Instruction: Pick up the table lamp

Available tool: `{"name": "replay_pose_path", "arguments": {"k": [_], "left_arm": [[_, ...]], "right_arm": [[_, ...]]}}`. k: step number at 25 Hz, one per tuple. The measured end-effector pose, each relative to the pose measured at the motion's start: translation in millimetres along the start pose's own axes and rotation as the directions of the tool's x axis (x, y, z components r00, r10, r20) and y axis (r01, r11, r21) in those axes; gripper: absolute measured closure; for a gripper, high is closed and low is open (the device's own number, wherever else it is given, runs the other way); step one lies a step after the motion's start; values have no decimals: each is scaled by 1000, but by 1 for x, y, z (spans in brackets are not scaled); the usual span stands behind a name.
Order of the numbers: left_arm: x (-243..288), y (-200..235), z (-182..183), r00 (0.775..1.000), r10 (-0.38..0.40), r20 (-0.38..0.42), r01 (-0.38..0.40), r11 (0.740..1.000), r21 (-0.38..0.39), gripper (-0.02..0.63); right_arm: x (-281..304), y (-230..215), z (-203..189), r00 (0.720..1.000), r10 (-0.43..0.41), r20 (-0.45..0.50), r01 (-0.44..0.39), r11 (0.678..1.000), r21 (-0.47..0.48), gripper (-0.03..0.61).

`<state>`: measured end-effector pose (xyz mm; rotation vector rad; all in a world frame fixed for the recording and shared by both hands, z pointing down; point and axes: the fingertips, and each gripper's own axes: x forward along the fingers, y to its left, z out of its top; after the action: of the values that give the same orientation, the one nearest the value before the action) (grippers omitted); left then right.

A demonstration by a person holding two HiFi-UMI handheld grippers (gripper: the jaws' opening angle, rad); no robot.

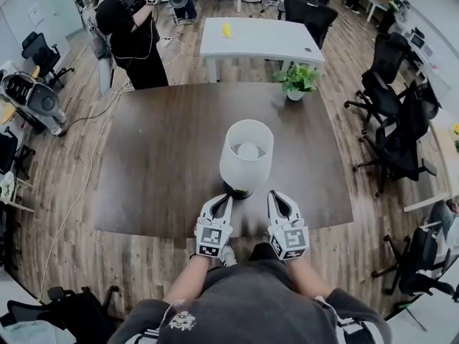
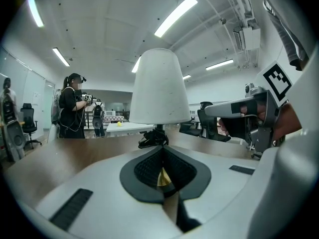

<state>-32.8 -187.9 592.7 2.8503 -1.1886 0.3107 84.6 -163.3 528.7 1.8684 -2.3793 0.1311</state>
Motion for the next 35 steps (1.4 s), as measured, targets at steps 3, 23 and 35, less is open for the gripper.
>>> {"name": "replay_pose_path", "arguments": {"k": [3,23,35], "left_arm": [[7,2,-5,1000,-10,-4,10,1000,-6,606],[67,8,-35,998,7,-55,-12,997,-79,394],[112,10,-39,997,3,-78,-10,996,-89,344]], "right_arm": [[4,-1,-5,1000,-7,-12,7,1000,-2,554],[42,-28,-33,997,35,-70,-34,999,14,554],[69,-46,-36,993,74,-91,-73,997,12,554]]}}
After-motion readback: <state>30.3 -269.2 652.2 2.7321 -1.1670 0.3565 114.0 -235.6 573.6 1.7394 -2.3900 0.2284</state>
